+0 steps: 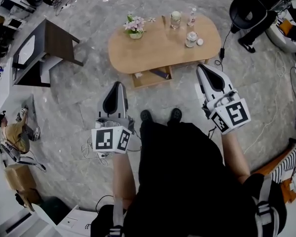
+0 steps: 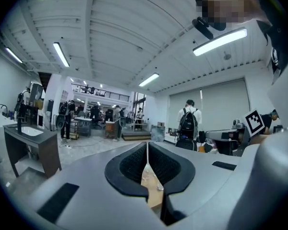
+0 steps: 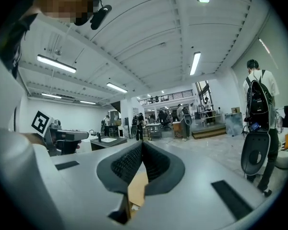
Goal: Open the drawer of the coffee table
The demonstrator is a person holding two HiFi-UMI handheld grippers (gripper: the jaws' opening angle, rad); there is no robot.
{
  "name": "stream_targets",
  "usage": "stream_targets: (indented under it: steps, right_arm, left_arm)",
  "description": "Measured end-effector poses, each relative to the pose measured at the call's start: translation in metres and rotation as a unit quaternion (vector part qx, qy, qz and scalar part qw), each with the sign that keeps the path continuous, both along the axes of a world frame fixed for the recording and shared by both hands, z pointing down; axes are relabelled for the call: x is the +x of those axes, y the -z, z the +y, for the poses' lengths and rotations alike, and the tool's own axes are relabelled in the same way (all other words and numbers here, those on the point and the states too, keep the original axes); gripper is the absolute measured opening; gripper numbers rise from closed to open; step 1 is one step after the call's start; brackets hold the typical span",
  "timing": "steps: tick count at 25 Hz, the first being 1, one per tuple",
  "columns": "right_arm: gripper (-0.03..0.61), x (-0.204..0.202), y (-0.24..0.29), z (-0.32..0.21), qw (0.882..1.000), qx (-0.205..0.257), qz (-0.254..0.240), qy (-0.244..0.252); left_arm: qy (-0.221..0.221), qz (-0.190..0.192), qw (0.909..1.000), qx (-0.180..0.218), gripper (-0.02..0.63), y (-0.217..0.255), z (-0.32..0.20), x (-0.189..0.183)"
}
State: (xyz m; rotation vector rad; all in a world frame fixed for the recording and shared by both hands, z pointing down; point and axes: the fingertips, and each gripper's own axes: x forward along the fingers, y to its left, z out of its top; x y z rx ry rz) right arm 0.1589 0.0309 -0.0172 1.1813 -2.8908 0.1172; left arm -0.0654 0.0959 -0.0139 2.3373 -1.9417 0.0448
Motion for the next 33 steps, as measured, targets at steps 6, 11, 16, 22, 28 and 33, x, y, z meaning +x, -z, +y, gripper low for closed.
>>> stream_targets:
  steps: [6,11,16,22,28,33]
  right_arm:
    - [0.012,-0.007,-0.013,0.000,1.000,-0.016,0.020,0.016]
    - [0.012,-0.003,-0.015,-0.001,1.000,-0.011,0.025,0.007]
    - [0.012,0.000,-0.015,-0.002,1.000,-0.016,0.018,0.004]
    - [0.012,0.001,-0.014,0.003,1.000,-0.018,0.019,0.004]
    - [0.012,-0.001,-0.014,0.005,1.000,-0.018,0.020,0.010]
    - [0.012,-0.001,-0.016,0.004,1.000,-0.018,0.020,0.013]
  left_arm:
    - [-0.002,-0.001,1.0000,-0.005,0.023,-0.006,-0.001,-0.003]
    - [-0.003,-0.001,1.0000,-0.006,0.023,-0.009,-0.002,-0.003]
    - [-0.006,0.000,0.9999,-0.008,0.023,-0.009,-0.002,-0.002]
    - [-0.010,0.001,0.9999,-0.010,0.023,-0.008,-0.001,0.000]
    - [-0.011,0.000,0.9999,-0.011,0.023,-0.008,0.000,0.001]
    - [-0.012,0.000,0.9999,-0.010,0.023,-0.010,-0.001,0.002]
